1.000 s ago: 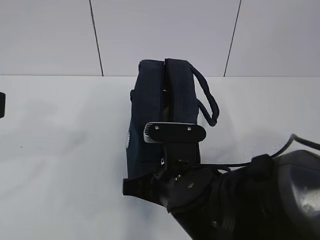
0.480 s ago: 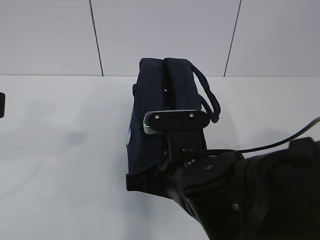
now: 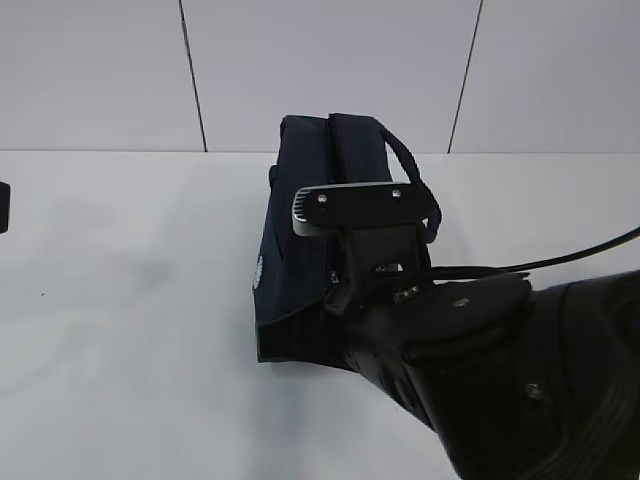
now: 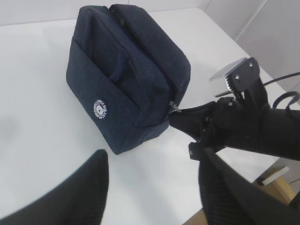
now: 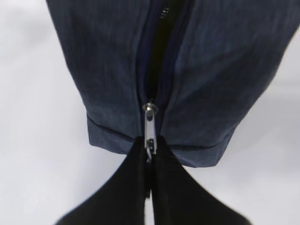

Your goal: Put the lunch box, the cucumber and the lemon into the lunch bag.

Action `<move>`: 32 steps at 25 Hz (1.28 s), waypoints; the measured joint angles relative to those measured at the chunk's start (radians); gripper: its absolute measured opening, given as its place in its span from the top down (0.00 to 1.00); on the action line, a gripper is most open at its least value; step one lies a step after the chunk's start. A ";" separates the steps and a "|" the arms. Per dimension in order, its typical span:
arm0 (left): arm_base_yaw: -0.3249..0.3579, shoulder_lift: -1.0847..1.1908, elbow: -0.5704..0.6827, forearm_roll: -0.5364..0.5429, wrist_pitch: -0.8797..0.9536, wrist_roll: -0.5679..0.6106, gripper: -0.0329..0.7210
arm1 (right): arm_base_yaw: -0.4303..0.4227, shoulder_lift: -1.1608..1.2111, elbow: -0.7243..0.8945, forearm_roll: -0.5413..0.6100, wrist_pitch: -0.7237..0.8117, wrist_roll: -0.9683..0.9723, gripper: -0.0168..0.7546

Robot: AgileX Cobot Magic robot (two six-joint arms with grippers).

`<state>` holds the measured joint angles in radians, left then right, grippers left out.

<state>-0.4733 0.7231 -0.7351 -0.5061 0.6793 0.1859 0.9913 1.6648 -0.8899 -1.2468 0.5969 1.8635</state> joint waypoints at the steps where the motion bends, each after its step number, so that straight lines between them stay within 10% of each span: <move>1: 0.000 0.000 0.000 0.000 0.000 0.000 0.39 | 0.000 -0.006 0.000 0.000 0.002 -0.005 0.95; 21: 0.000 0.000 0.000 0.004 -0.001 0.000 0.39 | 0.000 -0.046 -0.085 -0.031 0.015 -0.077 0.95; 32: 0.000 0.000 0.000 0.009 -0.001 0.000 0.39 | 0.000 -0.053 -0.125 0.286 0.044 -0.336 0.95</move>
<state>-0.4733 0.7231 -0.7351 -0.4970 0.6778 0.1859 0.9913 1.6119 -1.0151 -0.9612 0.6406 1.5278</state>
